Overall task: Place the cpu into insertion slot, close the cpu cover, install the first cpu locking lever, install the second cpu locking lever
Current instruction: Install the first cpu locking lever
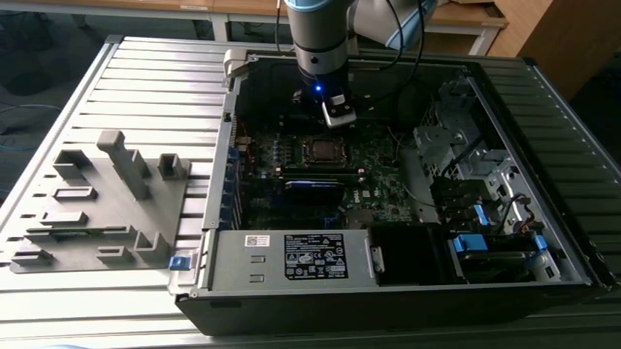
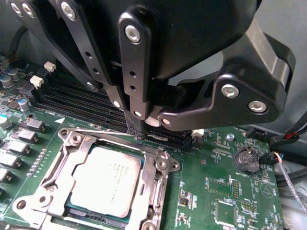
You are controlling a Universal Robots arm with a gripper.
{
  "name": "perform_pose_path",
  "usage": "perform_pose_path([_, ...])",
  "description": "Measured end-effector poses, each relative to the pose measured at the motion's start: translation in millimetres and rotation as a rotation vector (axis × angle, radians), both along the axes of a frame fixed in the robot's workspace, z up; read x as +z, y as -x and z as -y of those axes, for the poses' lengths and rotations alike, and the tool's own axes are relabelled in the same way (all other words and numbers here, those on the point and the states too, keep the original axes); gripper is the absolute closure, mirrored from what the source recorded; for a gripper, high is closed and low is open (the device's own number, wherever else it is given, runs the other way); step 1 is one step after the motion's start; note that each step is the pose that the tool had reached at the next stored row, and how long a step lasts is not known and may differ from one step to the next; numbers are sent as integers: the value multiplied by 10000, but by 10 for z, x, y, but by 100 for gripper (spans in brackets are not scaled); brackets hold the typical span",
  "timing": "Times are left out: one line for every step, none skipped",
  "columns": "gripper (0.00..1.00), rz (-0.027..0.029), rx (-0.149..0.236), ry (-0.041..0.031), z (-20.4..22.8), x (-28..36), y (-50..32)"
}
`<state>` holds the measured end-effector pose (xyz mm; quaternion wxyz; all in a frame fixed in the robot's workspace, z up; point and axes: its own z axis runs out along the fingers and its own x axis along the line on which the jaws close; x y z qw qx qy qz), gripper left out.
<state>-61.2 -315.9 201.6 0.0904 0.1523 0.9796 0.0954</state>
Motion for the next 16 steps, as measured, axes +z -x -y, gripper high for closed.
perform_pose_path([89, 0, 0, 0, 0, -1, 0])
perform_pose_path([89, 1, 0, -2, 0, -3, 0])
perform_pose_path([89, 2, 0, -3, 0, -7, 0])
perform_pose_path([89, 1, 0, 0, 0, -9, 0])
perform_pose_path([89, -1, 0, 2, 0, -9, 0])
perform_pose_path([89, -1, 0, 4, 0, -10, 0])
perform_pose_path([89, 0, 0, 3, 0, -11, 0])
perform_pose_path([89, 1, 0, 3, 0, -12, 0])
perform_pose_path([89, 1, 0, 2, 0, -13, 0])
perform_pose_path([89, 1, 0, 3, 0, -13, 0])
perform_pose_path([89, 1, 0, 3, 0, -13, 0])
perform_pose_path([89, 1, 0, 2, 0, -13, 0])
perform_pose_path([89, 2, 0, 1, 0, -12, 0])
perform_pose_path([89, 2, 0, 2, 0, -8, 0])
perform_pose_path([89, 3, 0, 1, 0, -6, 0])
perform_pose_path([89, 3, 0, 0, 0, -4, 0])
